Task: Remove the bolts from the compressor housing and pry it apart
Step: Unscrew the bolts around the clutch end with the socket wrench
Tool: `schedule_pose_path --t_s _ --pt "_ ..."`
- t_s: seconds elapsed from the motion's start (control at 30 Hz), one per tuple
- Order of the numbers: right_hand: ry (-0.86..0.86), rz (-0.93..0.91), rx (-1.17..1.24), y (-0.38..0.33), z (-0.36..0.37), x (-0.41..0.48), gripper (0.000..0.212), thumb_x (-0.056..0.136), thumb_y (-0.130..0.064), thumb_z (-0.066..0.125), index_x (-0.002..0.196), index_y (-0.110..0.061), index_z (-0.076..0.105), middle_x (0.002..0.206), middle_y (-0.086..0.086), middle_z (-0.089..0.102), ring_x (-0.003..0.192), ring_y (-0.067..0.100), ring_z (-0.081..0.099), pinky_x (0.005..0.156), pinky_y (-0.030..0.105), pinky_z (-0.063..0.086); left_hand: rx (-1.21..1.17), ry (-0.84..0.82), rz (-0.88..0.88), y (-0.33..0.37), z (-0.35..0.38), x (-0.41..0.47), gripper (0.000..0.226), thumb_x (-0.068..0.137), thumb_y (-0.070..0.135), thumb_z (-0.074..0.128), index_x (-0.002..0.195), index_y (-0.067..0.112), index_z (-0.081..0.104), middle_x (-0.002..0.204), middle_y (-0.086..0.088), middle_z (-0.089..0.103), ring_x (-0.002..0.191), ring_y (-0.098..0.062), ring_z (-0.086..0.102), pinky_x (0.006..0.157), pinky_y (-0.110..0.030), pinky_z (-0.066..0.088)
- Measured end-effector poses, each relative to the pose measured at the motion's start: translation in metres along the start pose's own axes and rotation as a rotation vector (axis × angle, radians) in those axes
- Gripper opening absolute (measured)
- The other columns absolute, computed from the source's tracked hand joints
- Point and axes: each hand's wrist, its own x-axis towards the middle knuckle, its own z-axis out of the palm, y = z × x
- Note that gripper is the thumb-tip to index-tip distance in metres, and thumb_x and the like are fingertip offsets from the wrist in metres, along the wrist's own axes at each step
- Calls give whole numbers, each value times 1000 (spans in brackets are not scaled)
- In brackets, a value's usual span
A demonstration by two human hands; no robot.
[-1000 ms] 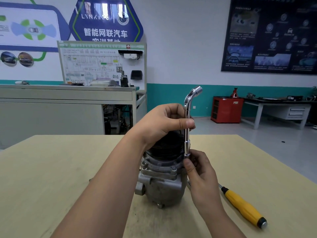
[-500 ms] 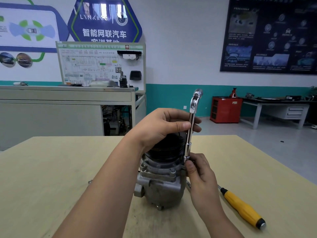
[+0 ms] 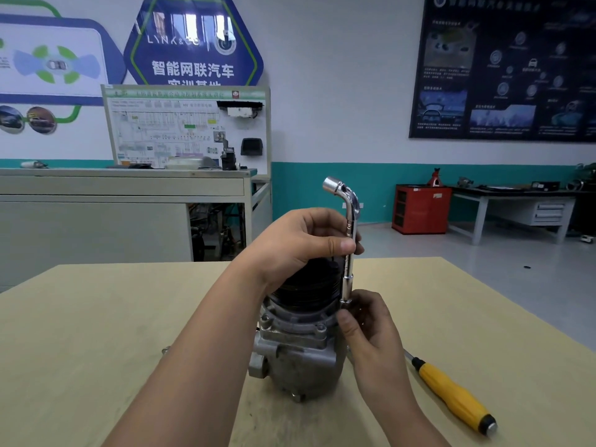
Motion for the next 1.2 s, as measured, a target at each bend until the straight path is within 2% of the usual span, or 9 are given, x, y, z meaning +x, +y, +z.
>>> schedule_pose_path --t_s 0.1,0.2,0.3,0.53,0.7,0.83,0.93,1.07,1.2 --pt "11 -13 -1 2 0 0 27 74 -44 55 97 -31 57 92 -10 64 89 7 62 75 22 50 5 1 -6 0 1 0 14 74 0 66 77 10 59 69 3 71 73 -8 70 71 -15 50" --pt "-2 -27 2 2 -1 -1 25 78 -42 51 99 -30 58 102 -1 63 98 12 60 82 27 50 14 19 -7 1 2 0 19 63 11 70 76 11 57 69 3 70 72 -9 67 71 -16 51" --pt "-6 -42 -16 0 0 -1 27 79 -43 47 99 -30 58 103 -1 62 101 9 59 84 25 49 44 32 -1 1 1 1 22 58 17 73 75 14 59 69 5 66 76 -14 64 75 -18 53" --pt "14 -84 -44 -2 1 1 21 82 -37 43 94 -28 58 93 -2 57 88 1 56 77 13 44 41 -51 -12 1 0 -2 14 76 17 66 84 22 75 86 0 75 84 -10 69 79 -18 52" --pt "18 -83 -43 0 0 2 26 83 -37 43 95 -25 61 91 -4 57 88 3 56 77 16 44 5 -88 -15 0 -3 -3 18 82 14 62 92 23 76 92 -1 75 88 -13 70 81 -20 53" --pt "16 -57 -25 0 0 3 30 84 -38 40 93 -20 62 89 -2 56 87 9 57 78 27 48 17 -59 -9 0 -2 -2 19 83 5 60 85 20 73 82 -1 75 81 -10 70 74 -17 52" --pt "18 -54 -13 -1 1 3 30 85 -39 40 90 -19 62 86 -3 56 83 7 57 74 22 46 47 -36 -11 0 -2 -2 20 84 -1 61 83 17 69 76 1 75 76 -8 70 71 -15 52" --pt "4 -49 -10 0 0 1 29 83 -41 44 95 -22 61 92 -1 59 90 13 59 80 28 48 47 -17 -12 0 -1 -1 10 74 6 68 83 10 65 72 4 74 73 -6 70 69 -14 51" --pt "-12 -4 6 0 0 0 35 73 -46 56 102 -27 58 101 3 62 95 19 61 84 37 52 41 -4 -21 1 0 -1 29 62 16 70 85 3 60 71 6 73 71 -5 69 68 -14 51"
